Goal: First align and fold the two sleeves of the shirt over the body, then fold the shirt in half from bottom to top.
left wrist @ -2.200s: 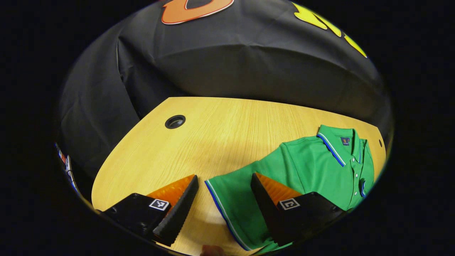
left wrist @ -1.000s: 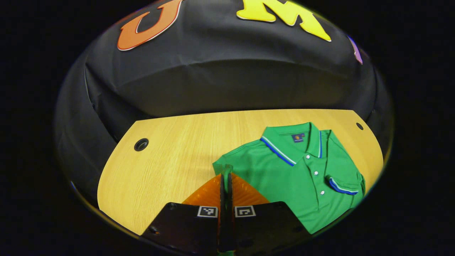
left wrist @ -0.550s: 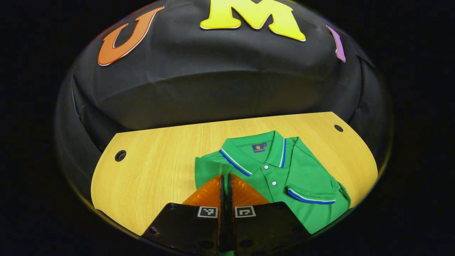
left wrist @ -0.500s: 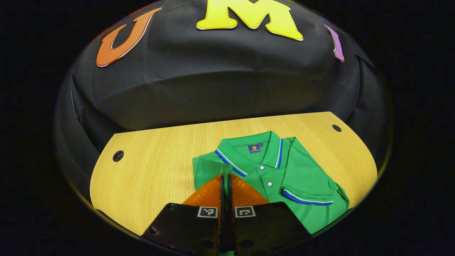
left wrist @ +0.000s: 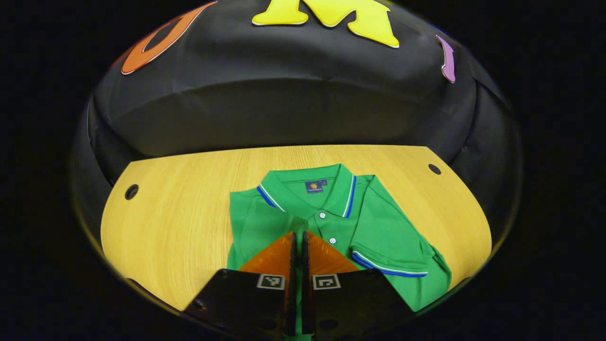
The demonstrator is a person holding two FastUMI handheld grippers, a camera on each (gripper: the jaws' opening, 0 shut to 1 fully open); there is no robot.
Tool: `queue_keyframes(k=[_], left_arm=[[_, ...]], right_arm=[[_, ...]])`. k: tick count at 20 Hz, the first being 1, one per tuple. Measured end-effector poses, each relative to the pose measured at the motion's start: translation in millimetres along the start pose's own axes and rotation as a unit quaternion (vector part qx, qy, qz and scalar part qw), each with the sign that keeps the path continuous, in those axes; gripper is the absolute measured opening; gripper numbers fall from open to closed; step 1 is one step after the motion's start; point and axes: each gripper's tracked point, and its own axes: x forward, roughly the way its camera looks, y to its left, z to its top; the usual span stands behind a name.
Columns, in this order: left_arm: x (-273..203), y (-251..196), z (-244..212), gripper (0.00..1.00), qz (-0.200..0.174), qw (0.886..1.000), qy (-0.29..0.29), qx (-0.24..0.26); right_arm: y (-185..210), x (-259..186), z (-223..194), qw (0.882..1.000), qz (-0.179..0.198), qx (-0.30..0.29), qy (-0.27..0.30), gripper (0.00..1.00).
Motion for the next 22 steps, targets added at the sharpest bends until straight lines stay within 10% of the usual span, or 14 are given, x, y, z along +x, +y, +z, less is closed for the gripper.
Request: queue_keyframes(k=[3,14,22], left_arm=[[-5,9,4,1.0,0.025,0.999,-0.014,0.032],[-119,3,63,1.0,0.013,0.99,-0.14,0.032],[-321,4,106,1.0,0.016,0.949,-0.312,0.045]], right_arm=[[0,-3,-4,1.0,-0.001,-0.001,0.003,0.97],[18,-35,6,1.0,0.011,0.019,-0.021,0.95],[40,-93,20,0.998,0.018,0.014,-0.057,0.95]])
